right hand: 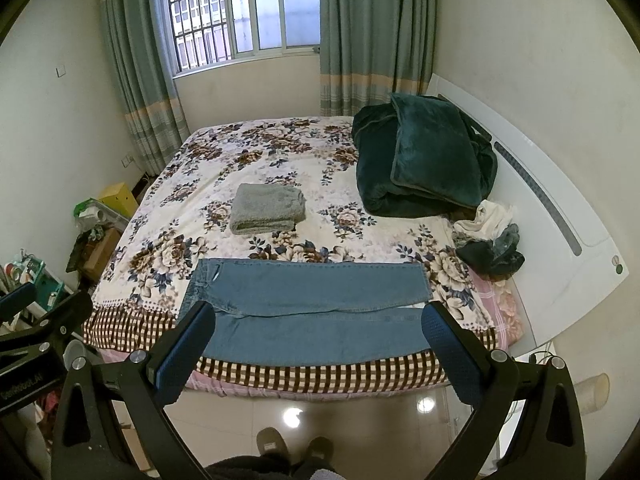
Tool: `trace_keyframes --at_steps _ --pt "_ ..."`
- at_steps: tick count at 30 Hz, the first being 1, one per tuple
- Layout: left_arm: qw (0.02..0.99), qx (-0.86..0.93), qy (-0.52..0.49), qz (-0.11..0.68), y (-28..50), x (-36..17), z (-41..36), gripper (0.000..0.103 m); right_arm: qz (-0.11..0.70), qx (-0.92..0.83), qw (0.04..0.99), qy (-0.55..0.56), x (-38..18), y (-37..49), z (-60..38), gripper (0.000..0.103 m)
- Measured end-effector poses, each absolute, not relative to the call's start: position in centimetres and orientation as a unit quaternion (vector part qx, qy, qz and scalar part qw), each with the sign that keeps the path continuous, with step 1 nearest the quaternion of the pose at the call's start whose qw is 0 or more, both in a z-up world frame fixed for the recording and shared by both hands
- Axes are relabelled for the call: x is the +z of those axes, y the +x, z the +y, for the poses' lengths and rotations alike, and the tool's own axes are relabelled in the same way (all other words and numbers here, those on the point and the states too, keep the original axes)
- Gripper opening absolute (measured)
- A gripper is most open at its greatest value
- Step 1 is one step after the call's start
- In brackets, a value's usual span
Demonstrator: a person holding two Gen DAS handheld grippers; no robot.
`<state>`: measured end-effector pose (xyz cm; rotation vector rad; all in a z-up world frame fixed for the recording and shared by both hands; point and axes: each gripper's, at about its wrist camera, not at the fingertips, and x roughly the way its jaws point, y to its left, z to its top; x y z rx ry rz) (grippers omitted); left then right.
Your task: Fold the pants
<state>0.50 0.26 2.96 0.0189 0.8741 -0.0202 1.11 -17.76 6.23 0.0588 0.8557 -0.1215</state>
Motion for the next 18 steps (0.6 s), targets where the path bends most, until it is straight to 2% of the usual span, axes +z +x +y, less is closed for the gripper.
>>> trace_keyframes --at_steps 18 --pt "0.906 -0.011 0.009 0.422 0.36 2.86 0.66 0.103 0.416 -0.057 0.907 0.027 6.27 1.08 -17.13 0.103"
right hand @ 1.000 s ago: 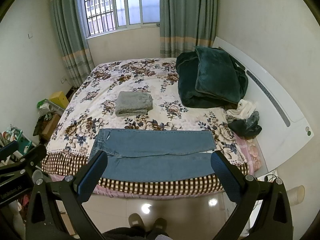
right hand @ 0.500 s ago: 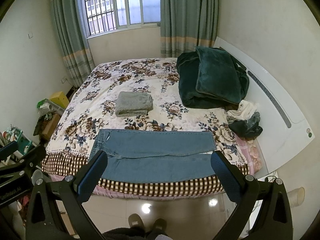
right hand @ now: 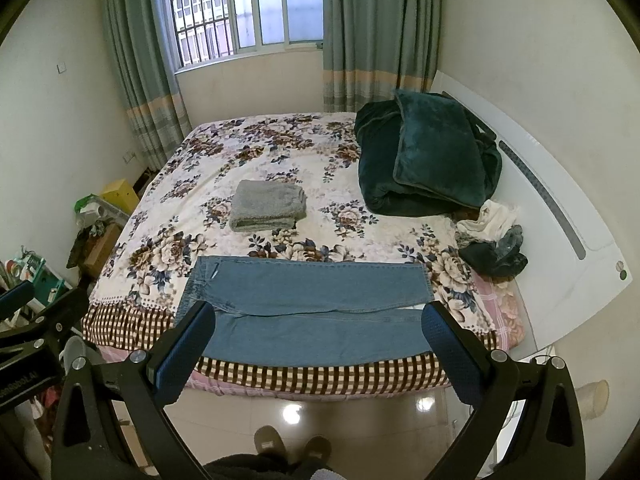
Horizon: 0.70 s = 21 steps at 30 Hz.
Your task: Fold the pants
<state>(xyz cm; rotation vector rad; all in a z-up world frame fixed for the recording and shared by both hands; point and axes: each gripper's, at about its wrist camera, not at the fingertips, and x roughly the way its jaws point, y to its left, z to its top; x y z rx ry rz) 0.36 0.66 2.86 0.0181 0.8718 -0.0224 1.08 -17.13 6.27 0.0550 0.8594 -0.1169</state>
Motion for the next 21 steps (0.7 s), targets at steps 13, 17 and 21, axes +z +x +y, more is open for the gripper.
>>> trace_keyframes --at_steps 13,17,21 --pt "0.912 0.083 0.02 0.402 8.2 -1.6 -0.2 0.103 0.432 -0.087 0.896 0.043 1.1 8.5 -20.8 0.103" --pt "0.898 0.099 0.029 0.428 13.4 -5.3 -1.1 0.103 0.46 -0.124 0.878 0.05 -3.6 14.4 -23.7 0.103" --pt "0.869 0.1 0.033 0.483 20.4 -10.9 -1.9 0.103 0.492 -0.151 0.854 0.079 -9.3 20.7 -27.8 0.103"
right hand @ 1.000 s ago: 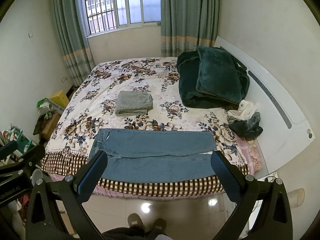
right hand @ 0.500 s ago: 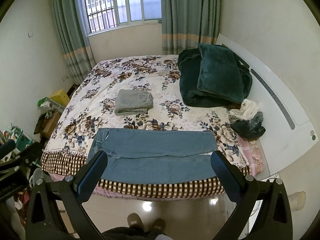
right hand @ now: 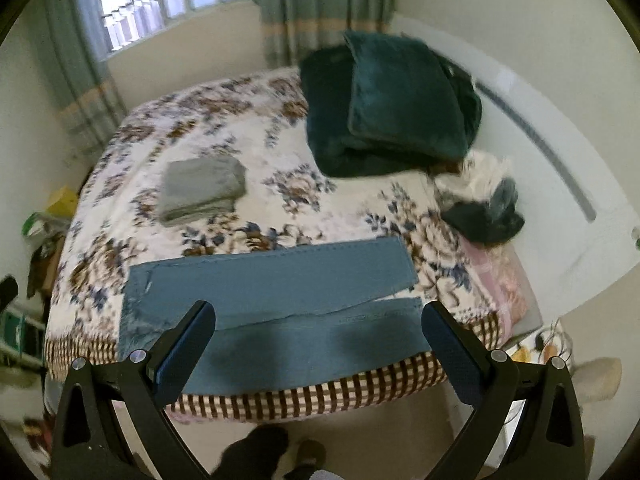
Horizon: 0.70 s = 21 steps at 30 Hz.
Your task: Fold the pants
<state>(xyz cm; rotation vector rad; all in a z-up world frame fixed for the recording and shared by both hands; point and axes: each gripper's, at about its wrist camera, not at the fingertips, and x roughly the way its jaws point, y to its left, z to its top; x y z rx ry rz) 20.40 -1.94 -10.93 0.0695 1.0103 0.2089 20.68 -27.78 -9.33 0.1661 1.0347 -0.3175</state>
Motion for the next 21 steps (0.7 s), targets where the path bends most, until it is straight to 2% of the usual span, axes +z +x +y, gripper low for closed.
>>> trace_keyframes --at_steps 3,10,16,21 --pt "0.835 0.102 0.022 0.54 26.8 -16.7 -2.1 0.103 0.516 -0.178 0.831 0.112 -14.7 26.1 -30.7 0.103" --pt "0.735 0.153 -0.048 0.659 40.4 -34.2 -0.1 0.103 0.587 -0.248 0.743 0.205 -33.0 39.5 -38.5 0.103" --pt "0.659 0.217 -0.115 0.711 48.0 -46.3 3.2 0.103 0.631 -0.302 0.671 0.247 -48.2 48.8 -42.5 0.103" --pt "0.621 0.253 -0.137 0.729 53.6 -54.1 4.7 0.103 0.645 -0.337 0.624 0.285 -57.3 53.4 -44.9 0.103"
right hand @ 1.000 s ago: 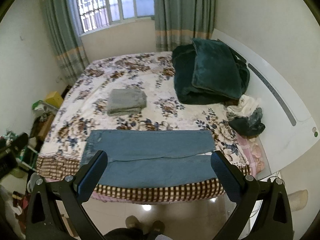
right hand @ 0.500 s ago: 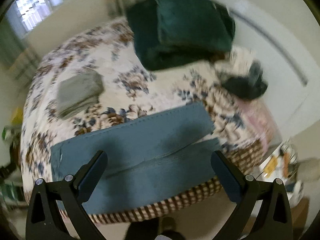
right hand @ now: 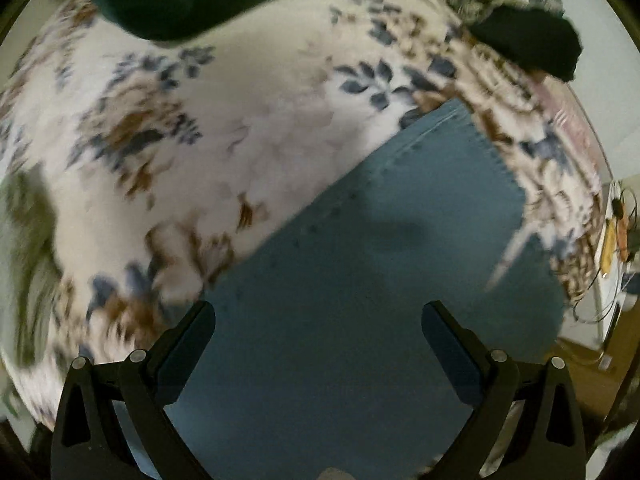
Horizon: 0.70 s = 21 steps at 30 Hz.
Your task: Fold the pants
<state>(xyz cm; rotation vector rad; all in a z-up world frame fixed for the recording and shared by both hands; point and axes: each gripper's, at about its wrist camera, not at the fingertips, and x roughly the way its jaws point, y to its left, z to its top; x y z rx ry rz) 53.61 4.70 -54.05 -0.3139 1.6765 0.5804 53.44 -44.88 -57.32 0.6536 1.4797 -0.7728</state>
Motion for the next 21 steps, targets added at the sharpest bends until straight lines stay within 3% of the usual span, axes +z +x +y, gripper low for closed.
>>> trace_keyframes --at_steps 5,8,9,11,12,13,15,17,19,21 --pt "0.573 0.276 -0.128 0.761 55.0 -60.0 5.3 0.103 0.666 -0.368 0.57 0.311 -63.9 55.6 -46.5 0.103" --pt "0.582 0.274 -0.159 0.749 53.9 -59.5 5.7 0.099 0.677 -0.382 0.539 0.324 -66.5 55.9 -47.2 0.103" --pt "0.588 0.276 -0.165 0.743 53.6 -58.8 5.7 0.085 0.679 -0.386 0.532 0.327 -66.9 55.8 -47.5 0.103" --pt "0.607 0.277 -0.172 0.725 53.1 -56.9 5.6 0.048 0.678 -0.39 0.521 0.343 -67.7 55.5 -48.0 0.101" --pt "0.616 0.277 -0.172 0.718 52.8 -56.0 5.4 0.019 0.676 -0.389 0.517 0.352 -67.9 55.2 -48.2 0.099" --pt "0.621 0.276 -0.172 0.713 52.5 -55.2 5.3 0.009 0.673 -0.386 0.518 0.36 -68.0 55.0 -48.4 0.09" --pt "0.642 0.259 -0.19 0.697 51.7 -53.3 4.8 0.005 0.672 -0.376 0.52 0.37 -68.3 54.8 -48.6 0.068" --pt "0.661 0.247 -0.19 0.683 50.8 -51.1 4.2 0.005 0.672 -0.361 0.536 0.363 -68.0 54.9 -48.3 0.025" --pt "0.681 0.237 -0.2 0.663 49.3 -48.4 3.8 0.004 0.664 -0.351 0.557 0.354 -67.0 54.7 -47.9 0.011" --pt "0.696 0.229 -0.217 0.645 47.3 -45.2 3.5 0.004 0.65 -0.341 0.581 0.352 -65.4 54.1 -47.4 0.009"
